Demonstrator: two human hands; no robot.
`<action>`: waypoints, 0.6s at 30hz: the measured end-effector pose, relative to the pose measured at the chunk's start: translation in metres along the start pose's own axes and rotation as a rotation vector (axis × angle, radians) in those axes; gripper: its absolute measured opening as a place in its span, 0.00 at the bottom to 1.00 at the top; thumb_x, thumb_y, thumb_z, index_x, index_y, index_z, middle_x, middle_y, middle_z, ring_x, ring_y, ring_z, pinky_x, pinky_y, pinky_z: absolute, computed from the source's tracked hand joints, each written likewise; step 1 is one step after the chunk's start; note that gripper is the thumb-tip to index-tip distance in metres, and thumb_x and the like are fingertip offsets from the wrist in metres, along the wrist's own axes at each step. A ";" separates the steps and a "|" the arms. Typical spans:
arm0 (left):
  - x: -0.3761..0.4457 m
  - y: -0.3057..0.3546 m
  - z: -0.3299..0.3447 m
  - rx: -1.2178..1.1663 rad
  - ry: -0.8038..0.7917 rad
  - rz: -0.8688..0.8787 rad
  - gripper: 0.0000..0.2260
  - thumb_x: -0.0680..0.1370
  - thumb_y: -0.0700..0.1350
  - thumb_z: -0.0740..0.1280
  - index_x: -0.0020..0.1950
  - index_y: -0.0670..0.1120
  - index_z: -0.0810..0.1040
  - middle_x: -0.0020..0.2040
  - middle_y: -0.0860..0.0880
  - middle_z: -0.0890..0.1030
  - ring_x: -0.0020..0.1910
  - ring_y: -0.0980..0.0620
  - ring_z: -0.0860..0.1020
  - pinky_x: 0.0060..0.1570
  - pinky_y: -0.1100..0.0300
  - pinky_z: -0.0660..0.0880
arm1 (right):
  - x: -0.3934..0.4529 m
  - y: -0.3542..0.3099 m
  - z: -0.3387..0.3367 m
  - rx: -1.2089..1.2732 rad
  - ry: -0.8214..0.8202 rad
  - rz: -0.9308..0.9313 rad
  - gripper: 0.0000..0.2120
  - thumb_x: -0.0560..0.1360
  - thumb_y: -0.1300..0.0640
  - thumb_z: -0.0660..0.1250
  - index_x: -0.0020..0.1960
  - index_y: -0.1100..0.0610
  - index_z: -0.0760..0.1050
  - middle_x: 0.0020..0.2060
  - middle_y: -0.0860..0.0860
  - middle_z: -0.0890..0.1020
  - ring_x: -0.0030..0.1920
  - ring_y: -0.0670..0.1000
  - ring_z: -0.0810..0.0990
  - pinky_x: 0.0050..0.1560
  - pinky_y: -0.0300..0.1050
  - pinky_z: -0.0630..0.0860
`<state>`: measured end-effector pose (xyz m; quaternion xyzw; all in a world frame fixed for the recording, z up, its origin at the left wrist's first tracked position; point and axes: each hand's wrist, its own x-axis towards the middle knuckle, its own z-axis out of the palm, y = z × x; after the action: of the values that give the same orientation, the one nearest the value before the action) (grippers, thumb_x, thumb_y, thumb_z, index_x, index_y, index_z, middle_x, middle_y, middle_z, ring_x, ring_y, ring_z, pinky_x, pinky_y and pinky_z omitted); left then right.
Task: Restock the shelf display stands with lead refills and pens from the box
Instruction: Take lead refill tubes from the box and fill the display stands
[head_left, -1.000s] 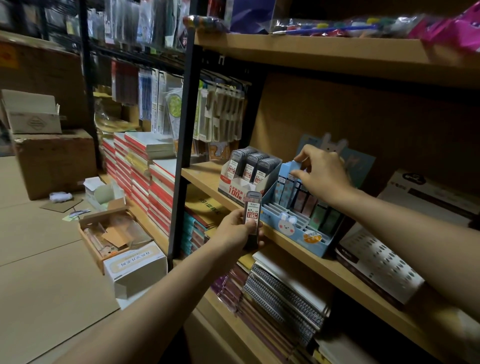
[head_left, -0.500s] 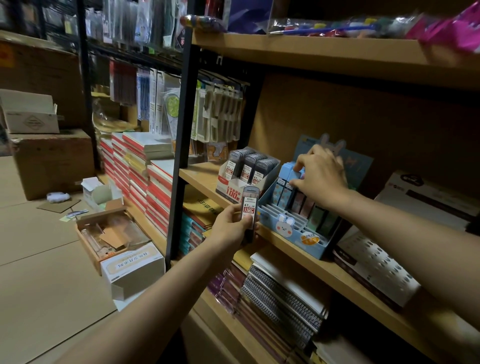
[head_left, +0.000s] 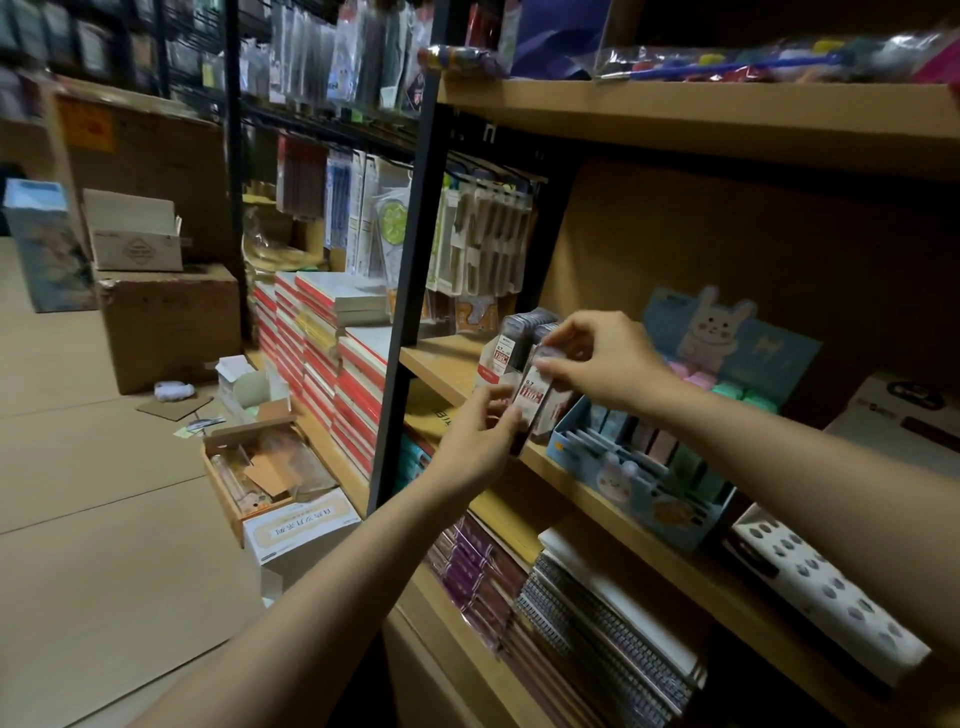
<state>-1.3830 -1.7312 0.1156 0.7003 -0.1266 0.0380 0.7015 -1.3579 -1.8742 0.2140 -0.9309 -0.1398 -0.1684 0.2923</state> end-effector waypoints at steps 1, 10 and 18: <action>0.005 -0.003 -0.003 0.080 0.039 0.034 0.15 0.82 0.47 0.60 0.68 0.48 0.69 0.62 0.47 0.73 0.55 0.56 0.76 0.49 0.63 0.77 | 0.008 0.000 -0.006 -0.002 0.058 -0.006 0.09 0.72 0.59 0.74 0.51 0.55 0.79 0.44 0.50 0.83 0.43 0.47 0.83 0.42 0.38 0.80; 0.035 -0.029 0.005 0.335 0.125 0.045 0.31 0.78 0.48 0.66 0.77 0.48 0.56 0.76 0.48 0.61 0.72 0.52 0.64 0.71 0.51 0.66 | 0.077 -0.004 -0.004 -0.090 0.366 -0.046 0.08 0.75 0.57 0.71 0.52 0.56 0.77 0.49 0.53 0.80 0.50 0.51 0.79 0.43 0.39 0.76; 0.054 -0.044 0.010 0.307 0.218 0.091 0.31 0.73 0.50 0.73 0.71 0.50 0.64 0.68 0.50 0.70 0.65 0.55 0.70 0.64 0.54 0.72 | 0.089 0.001 0.024 -0.266 0.247 -0.165 0.08 0.73 0.58 0.73 0.51 0.57 0.80 0.47 0.52 0.81 0.46 0.47 0.74 0.36 0.34 0.68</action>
<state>-1.3223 -1.7486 0.0848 0.7844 -0.0743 0.1644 0.5935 -1.2714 -1.8465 0.2307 -0.9190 -0.1550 -0.3217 0.1669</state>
